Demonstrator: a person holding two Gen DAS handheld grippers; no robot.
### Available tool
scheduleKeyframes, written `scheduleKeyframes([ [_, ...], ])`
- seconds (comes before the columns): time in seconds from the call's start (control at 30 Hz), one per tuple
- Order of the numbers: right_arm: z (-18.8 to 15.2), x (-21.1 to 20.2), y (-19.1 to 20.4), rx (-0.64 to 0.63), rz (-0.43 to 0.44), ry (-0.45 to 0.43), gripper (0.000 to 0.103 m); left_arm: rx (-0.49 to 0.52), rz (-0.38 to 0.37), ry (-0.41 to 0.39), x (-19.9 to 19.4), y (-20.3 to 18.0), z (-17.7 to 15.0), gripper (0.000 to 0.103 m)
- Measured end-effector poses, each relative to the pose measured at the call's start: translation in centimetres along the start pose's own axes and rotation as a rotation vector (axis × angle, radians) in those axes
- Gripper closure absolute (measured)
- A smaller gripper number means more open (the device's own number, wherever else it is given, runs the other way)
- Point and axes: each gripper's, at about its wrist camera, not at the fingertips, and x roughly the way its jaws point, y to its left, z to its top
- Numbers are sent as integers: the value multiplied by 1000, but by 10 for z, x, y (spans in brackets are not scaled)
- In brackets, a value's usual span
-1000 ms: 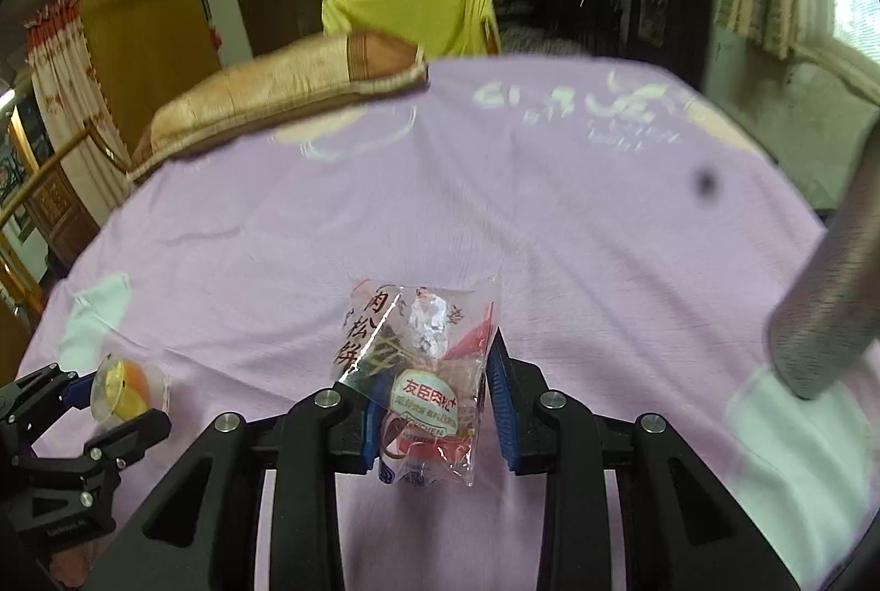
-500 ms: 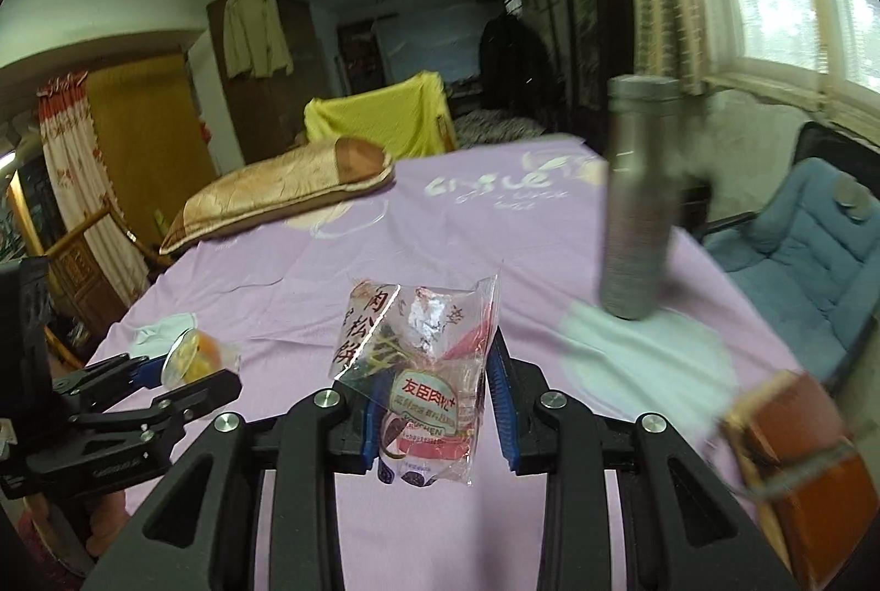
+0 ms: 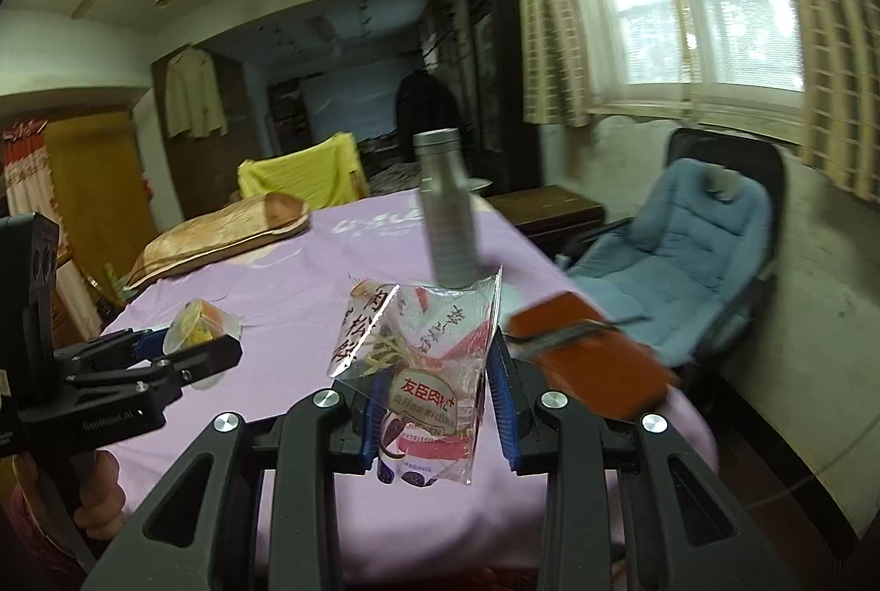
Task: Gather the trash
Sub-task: 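Carry cup and bag to the red wastebasket and open both grippers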
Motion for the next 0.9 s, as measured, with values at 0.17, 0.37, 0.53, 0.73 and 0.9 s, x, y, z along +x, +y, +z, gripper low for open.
scheduleKeyframes([
  [0.17, -18, -47, -36, 31, -71, -46, 70, 46, -68, -4, -4, -51, -5, 46],
  [0.37, -45, -96, -81, 78, -151, -80, 69, 103, -148, 30, 6, -105, -16, 46],
  [0.53, -71, -117, -120, 132, -216, -66, 69, 162, -217, 83, 23, -150, -28, 47],
  [0.73, -109, -121, -167, 212, -291, -14, 69, 221, -296, 184, 62, -199, -49, 47],
  [0.9, -139, -115, -200, 280, -331, 33, 69, 271, -360, 269, 100, -232, -67, 47],
])
